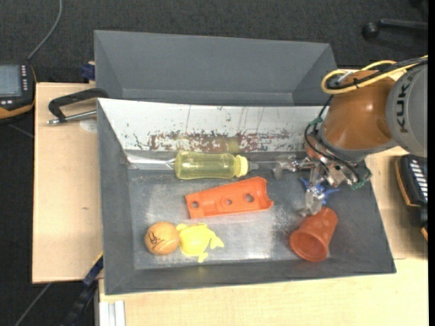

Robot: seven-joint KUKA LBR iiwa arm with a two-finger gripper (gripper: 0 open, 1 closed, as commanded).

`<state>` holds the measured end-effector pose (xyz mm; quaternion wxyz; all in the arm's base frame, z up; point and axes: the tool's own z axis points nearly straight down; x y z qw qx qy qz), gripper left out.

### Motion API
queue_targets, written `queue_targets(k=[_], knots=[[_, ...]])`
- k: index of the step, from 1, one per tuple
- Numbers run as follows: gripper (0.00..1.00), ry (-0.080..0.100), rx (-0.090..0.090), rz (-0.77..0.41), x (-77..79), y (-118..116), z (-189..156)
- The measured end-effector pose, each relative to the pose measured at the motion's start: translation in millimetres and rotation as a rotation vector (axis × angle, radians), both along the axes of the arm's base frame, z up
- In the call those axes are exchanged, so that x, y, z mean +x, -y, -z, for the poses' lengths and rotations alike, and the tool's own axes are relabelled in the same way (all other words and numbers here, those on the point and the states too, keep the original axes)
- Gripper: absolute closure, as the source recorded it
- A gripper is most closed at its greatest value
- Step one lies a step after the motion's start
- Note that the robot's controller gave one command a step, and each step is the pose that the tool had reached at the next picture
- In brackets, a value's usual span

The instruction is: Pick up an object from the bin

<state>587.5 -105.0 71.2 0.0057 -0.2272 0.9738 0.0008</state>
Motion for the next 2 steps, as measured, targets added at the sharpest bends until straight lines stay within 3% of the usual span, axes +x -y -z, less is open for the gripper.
queue_targets(k=[2], knots=[[0.00, 0.003, 0.003, 0.092, -23.5, -33.9, -0.5]])
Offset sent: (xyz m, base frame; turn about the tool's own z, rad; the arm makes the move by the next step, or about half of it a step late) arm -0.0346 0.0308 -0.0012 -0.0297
